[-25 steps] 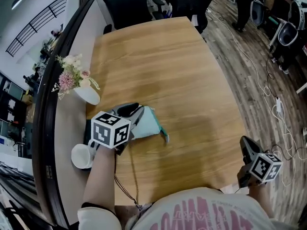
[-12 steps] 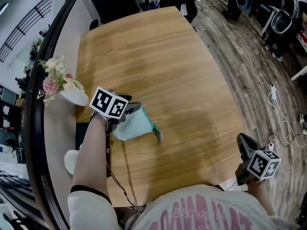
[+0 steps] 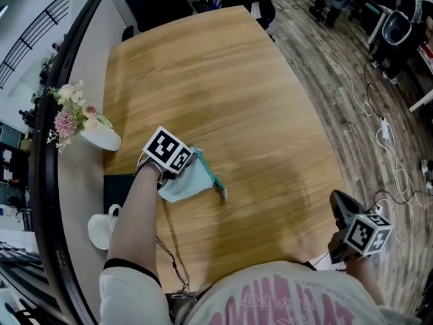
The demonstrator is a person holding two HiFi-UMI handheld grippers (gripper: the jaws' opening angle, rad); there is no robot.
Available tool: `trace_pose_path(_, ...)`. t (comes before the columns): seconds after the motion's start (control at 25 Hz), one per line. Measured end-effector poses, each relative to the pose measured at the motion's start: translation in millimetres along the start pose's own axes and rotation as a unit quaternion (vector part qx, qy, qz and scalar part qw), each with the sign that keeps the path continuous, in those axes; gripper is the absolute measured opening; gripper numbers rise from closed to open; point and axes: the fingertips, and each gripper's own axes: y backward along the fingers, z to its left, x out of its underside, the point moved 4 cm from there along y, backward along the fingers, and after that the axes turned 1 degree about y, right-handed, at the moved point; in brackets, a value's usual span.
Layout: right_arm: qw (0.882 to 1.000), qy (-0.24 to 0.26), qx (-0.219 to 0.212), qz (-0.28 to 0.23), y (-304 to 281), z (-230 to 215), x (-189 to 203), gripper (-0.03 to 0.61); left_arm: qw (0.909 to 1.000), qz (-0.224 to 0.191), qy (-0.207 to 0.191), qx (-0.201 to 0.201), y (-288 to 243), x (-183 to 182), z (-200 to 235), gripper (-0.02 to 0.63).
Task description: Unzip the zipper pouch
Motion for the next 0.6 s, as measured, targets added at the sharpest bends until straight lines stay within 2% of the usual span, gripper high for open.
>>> trace_pose_path(0.16,1.0,0.007,-0.024,0.0,-8,6,-6,-0.003,0.9989,-0.042,0.016,-0.009,13,0,-16,0.061)
trace_pose_path(0.4,0.995,0.039,-0.089,0.005,-19,36,-18,-0.003,0.9907,-0.108,0.082,-0.012,36,22,-53,0.037)
trace_pose_path(0.48,0.992,0.056,-0.116,0.009,-23,44,-26,-0.003,0.985,-0.13,0.11,-0.023,44,32,-67,0.032)
trace_pose_path(0.6,0.981,0.092,-0.168,0.018,-33,59,-41,-0.003,0.9699,-0.176,0.163,-0.043,54,44,-88,0.02)
